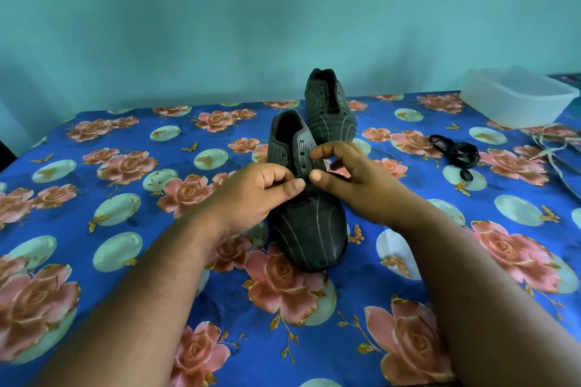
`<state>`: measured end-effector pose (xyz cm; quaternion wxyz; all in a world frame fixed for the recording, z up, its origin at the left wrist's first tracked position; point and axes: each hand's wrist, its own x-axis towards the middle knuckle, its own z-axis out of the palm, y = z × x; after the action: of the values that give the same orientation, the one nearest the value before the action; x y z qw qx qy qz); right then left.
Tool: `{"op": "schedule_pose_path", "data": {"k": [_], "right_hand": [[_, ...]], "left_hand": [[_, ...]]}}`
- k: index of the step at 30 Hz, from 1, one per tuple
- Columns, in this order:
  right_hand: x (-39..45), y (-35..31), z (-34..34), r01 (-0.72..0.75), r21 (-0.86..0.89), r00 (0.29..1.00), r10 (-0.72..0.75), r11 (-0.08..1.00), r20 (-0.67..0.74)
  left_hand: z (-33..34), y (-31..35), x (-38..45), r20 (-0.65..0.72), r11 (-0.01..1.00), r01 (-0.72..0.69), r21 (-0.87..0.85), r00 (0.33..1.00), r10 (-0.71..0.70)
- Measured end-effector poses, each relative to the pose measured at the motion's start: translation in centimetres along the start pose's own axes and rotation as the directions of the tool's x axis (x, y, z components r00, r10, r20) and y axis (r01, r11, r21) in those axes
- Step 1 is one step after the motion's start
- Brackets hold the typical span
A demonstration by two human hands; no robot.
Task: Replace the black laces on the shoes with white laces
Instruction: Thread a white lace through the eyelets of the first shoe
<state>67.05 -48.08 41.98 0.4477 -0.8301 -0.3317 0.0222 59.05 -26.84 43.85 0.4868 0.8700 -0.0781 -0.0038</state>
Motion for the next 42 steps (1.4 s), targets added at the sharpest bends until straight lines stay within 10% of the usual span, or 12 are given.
{"op": "schedule_pose_path", "data": {"k": [17,33,42], "right_hand": [[-0.3,1.0,0.0,-0.025,0.058,0.998,0.022,0.998,0.062],[-0.2,1.0,-0.1,-0.043,0.098,0.997,0.036,0.994,0.072],[-0.4,0.8,-0.1,-0.043,0.095,0.997,0.037,0.995,0.064]], "left_hand": [[-0.2,0.3,-0.5,-0.006,0.905,0.056,-0.422,0.998,-0.065],[-0.8,-0.3,-0.2,0.079,0.830,0.129,-0.543,0.992,-0.102],[-0.4,-0.3,0.2,-0.142,0.933,0.072,-0.353,0.981,-0.129]]}}
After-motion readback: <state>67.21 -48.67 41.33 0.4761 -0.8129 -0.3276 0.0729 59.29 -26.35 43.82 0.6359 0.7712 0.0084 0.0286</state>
